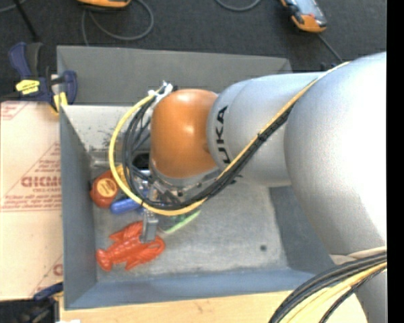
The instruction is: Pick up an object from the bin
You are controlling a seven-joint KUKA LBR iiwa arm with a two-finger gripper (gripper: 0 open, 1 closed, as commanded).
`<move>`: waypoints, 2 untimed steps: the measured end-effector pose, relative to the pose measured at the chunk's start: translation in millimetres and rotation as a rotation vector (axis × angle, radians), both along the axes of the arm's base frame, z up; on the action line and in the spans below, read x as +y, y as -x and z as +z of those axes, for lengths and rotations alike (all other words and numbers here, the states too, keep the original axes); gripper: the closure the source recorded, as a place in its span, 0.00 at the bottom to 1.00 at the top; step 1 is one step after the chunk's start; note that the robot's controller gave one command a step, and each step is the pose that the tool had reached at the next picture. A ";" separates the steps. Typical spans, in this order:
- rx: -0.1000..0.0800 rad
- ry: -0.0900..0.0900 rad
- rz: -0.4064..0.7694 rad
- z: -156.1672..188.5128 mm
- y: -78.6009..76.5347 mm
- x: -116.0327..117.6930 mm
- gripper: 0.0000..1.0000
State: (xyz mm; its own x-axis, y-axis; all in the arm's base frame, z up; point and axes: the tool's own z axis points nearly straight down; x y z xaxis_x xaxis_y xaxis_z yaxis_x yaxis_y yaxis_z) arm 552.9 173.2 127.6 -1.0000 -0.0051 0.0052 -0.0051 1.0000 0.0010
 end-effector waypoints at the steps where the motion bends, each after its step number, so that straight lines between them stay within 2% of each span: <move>1: -0.007 -0.002 -0.004 4.9 -1.8 -0.6 0.00; 2: -0.010 -0.002 -0.124 -55.9 -26.7 1.4 1.00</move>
Offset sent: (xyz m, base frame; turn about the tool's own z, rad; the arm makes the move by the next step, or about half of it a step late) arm 0.0248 0.0015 -0.0576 0.1243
